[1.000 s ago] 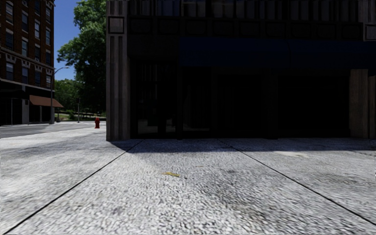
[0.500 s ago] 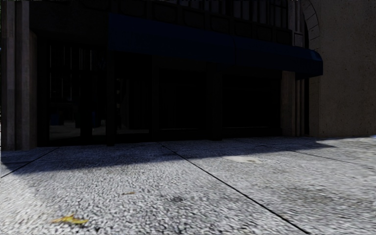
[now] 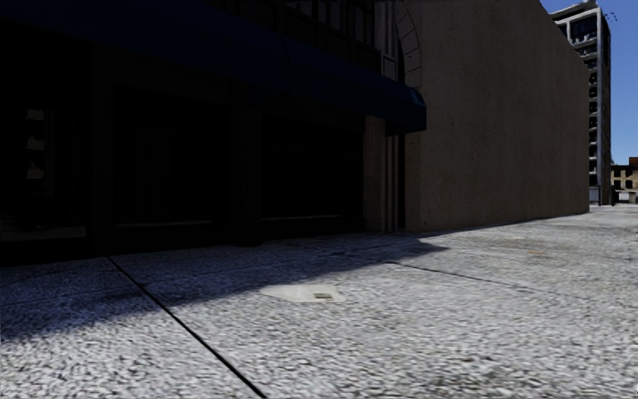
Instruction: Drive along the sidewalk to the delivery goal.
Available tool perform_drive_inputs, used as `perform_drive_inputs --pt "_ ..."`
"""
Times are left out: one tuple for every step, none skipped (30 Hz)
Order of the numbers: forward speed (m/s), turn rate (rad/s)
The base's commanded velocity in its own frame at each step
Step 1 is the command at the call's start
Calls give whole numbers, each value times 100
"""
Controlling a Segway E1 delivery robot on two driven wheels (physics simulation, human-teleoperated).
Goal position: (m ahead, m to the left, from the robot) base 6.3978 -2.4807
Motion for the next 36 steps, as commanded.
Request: perform_drive_inputs --pt "200 -80" --pt "200 -80" --pt "200 -80" --pt "200 -80" --pt "200 -80" --pt "200 -80" --pt "200 -80" --pt "200 -80" --pt "200 -80" --pt "200 -80" --pt "200 -80" --pt "200 -80" --pt "200 -80" --pt "200 -80" --pt "200 -80" --pt "200 -80" --pt "200 -80" --pt "200 -80" --pt "200 -80" --pt "200 -80" --pt "200 -80" --pt "200 -80" --pt "200 -80" --pt "200 -74" --pt "200 -74" --pt "200 -25" --pt "200 -3" --pt "200 0" --pt "200 0" --pt "200 0" --pt "200 0" --pt "200 0" --pt "200 0" --pt "200 0" --pt "200 0" --pt "200 0"
